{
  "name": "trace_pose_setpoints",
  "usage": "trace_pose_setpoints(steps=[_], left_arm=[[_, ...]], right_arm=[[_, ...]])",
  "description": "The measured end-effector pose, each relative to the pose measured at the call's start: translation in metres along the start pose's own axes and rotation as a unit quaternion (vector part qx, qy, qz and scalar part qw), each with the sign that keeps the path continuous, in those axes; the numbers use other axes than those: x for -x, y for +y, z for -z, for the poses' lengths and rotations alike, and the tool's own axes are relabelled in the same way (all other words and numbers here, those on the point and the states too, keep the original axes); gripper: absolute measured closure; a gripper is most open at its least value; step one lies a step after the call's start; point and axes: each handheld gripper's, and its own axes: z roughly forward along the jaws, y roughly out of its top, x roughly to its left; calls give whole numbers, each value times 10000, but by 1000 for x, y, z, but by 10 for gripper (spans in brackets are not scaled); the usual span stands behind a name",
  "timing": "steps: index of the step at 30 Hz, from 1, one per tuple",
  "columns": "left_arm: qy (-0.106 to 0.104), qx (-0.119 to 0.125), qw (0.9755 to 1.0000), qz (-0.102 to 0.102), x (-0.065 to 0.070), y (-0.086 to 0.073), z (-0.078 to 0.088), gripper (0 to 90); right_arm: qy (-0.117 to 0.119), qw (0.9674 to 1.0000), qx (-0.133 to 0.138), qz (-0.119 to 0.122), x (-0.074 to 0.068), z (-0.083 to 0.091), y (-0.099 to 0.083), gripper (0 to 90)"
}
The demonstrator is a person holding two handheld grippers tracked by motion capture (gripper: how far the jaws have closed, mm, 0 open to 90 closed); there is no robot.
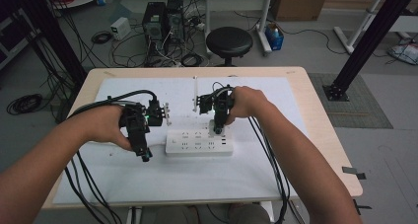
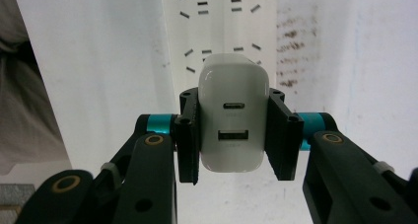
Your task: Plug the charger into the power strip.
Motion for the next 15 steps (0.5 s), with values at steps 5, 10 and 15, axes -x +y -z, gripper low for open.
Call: trace_pose_setpoints(steps=[5,10,15], left_arm=[[-29,-59,10000,-35,0,-1,-2,214],[-101,21,9999,108,-1,-3,-5,214],[-89,-28,9999,75,-4,-5,-6,208]], right_arm=[[30,10000,24,31,6,-10,5,622],[53,9999,6,115,10,-19,10,623],[59,9999,38,108,13,-23,12,623]])
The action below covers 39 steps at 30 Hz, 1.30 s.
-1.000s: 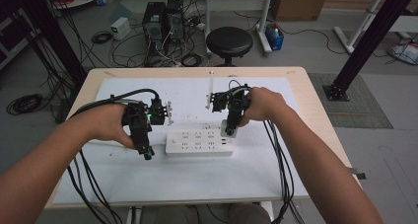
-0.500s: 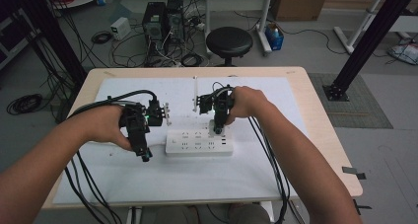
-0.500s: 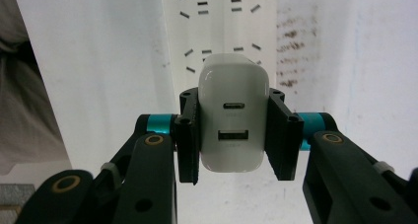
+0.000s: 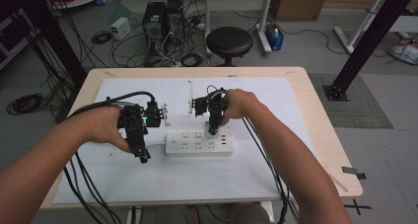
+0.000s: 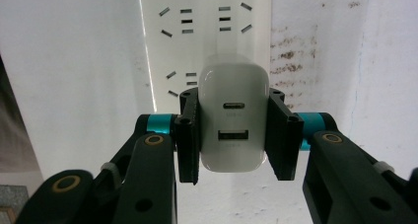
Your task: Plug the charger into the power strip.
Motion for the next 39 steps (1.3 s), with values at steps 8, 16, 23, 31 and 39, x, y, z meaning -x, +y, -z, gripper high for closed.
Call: trace_pose_setpoints(steps=[8,16,23,31,39], left_arm=[[25,29,10000,29,-1,-2,-1,208],[1,63,10000,18,-1,-4,-3,208],[74,27,10000,-24,-2,-3,-2,164],[50,62,9999,-104,-2,-1,-2,164],[11,125,9999,-87,-4,-1,-2,164]], right_arm=[[80,9999,44,49,3,-6,2,623],[-5,9998,-76,179,2,-11,4,626],[-175,9994,-239,167,-3,-12,12,630],[-168,9994,-218,213,-3,-12,11,631],[-176,9991,-170,337,-3,-20,7,631]])
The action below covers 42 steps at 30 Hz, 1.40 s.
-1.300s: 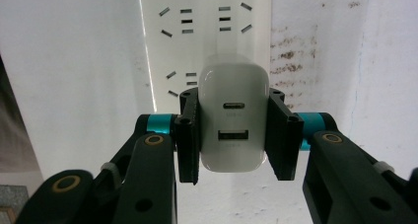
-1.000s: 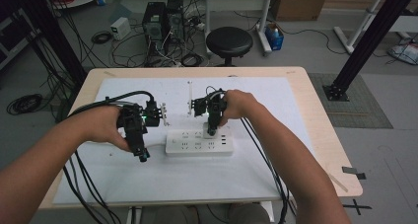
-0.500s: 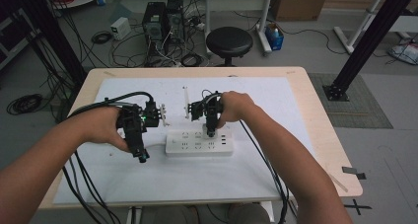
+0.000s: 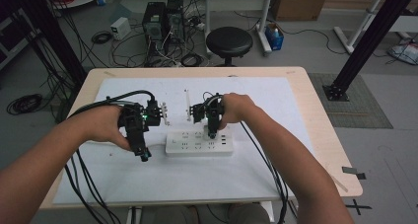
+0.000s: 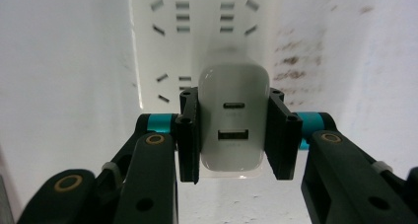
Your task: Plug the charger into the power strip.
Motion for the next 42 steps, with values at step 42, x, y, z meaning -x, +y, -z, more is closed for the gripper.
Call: trace_pose_setpoints(steps=[42], left_arm=[[-145,11,9999,27,-9,3,-7,161]], right_arm=[[-47,9993,265,-245,-4,-6,-8,632]])
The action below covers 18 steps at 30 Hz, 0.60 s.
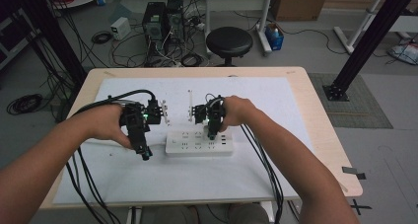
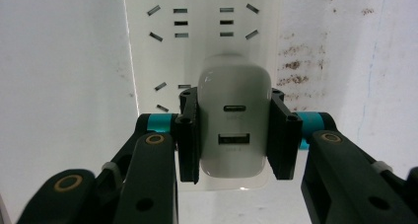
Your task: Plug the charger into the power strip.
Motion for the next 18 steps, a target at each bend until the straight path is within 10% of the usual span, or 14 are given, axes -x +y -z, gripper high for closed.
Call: trace_pose_setpoints(steps=[13,18], left_arm=[[-66,-43,9999,-75,0,5,-4,161],[-60,-33,10000,-33,-1,5,-7,161]], right_arm=[[-32,10000,-36,-31,-1,-1,3,622],[290,9991,-288,-140,-1,-3,8,441]])
